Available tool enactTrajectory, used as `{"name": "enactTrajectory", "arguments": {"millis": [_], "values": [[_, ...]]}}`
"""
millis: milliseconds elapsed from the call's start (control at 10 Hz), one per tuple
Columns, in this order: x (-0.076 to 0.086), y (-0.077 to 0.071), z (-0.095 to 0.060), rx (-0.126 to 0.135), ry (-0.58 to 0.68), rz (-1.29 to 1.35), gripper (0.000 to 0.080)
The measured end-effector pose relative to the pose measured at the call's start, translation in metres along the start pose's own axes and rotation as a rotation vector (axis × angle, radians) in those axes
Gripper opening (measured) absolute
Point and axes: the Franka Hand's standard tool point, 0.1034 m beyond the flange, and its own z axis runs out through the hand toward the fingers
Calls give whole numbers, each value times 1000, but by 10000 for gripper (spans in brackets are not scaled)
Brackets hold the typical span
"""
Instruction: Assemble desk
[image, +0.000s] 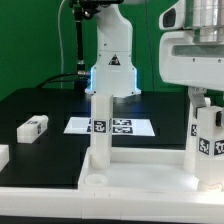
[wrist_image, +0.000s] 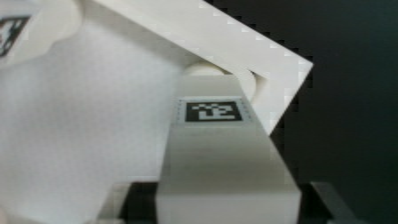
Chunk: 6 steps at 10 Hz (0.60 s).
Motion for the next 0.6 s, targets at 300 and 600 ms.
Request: {"name": "enactTrajectory", "arguments": {"millis": [300, 600], "values": [[1, 0, 0, -1, 0, 145, 289], [0, 0, 0, -1, -2, 153, 451]]}}
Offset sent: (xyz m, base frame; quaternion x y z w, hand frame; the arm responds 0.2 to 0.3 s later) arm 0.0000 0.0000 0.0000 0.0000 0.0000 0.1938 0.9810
